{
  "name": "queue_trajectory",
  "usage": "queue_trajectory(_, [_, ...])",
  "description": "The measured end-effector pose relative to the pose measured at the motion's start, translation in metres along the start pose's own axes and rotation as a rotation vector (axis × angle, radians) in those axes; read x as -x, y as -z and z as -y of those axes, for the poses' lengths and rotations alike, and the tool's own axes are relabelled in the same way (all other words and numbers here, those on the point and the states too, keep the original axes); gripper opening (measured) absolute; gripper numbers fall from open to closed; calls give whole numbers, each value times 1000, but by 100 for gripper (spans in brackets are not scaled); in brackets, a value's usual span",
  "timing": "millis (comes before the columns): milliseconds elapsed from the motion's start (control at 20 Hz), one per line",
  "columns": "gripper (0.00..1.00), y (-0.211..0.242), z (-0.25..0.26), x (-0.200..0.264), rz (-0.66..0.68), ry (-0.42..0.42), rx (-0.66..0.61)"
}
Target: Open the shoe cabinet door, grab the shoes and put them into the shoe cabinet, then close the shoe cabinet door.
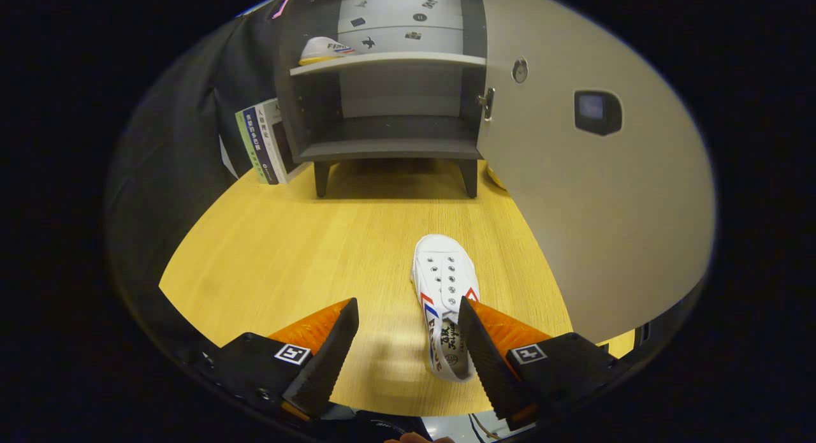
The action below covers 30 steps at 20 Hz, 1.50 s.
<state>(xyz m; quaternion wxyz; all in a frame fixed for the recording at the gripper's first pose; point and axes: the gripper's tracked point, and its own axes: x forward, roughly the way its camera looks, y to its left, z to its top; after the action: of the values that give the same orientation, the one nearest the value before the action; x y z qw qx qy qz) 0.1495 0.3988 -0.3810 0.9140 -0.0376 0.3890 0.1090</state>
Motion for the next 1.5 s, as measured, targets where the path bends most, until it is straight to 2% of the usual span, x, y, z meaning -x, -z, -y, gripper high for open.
queue_trajectory(300, [98,7,9,-56,-77,41,94])
queue_trajectory(550, [97,27,10,-73,-153,31,180])
queue_trajectory(700, [83,31,22,-78,-162,67,253])
queue_trajectory(800, [63,32,26,-79,-164,72,245])
queue_trajectory(950, [48,33,25,-82,-166,66,251])
queue_trajectory(1050, [38,31,22,-74,-160,73,292])
queue_trajectory(1150, [29,33,21,-85,-157,78,333])
queue_trajectory(1250, [12,33,20,-77,-161,68,326])
queue_trajectory(1350, [5,34,18,-77,-175,39,276])
queue_trajectory(1500, [5,30,17,-74,-183,17,248])
